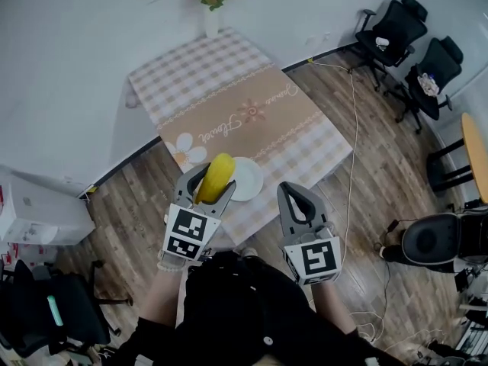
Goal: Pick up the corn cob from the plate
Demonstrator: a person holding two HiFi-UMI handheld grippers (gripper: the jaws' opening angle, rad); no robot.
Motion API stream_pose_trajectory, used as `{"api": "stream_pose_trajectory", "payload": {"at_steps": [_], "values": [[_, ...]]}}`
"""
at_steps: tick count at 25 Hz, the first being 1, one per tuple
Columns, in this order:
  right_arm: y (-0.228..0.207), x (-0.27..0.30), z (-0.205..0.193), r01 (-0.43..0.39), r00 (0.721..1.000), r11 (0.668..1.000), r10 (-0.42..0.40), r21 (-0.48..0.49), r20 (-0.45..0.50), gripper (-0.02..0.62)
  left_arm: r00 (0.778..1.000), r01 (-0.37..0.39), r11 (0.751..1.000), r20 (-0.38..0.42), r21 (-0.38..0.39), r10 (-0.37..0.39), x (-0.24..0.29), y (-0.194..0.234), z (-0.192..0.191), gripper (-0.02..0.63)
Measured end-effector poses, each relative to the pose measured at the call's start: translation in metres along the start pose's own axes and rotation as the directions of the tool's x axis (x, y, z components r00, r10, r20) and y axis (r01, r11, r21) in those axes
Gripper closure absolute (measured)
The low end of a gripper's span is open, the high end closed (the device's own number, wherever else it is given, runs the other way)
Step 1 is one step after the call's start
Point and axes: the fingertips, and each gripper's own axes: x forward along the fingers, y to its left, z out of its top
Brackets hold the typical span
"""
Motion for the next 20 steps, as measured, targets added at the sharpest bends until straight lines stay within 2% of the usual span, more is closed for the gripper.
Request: {"api": "stream_pose_trajectory", "payload": {"at_steps": [7, 20], "values": [[-0.001, 0.01, 0.011, -0.021, 0.999, 1.0, 0.022, -0.01, 0.035, 0.552, 0.998, -0.029, 0.999, 0.048, 0.014, 0.028, -0.023, 0.004, 0.018, 0.347], [0.005, 0.02, 0.014, -0.056, 0.997, 0.998, 0.057, -0.023, 0.045, 0.552, 0.991, -0.083, 0.995, 0.107, 0.062, 0.076, -0.051, 0.006, 0.041, 0.347]]}}
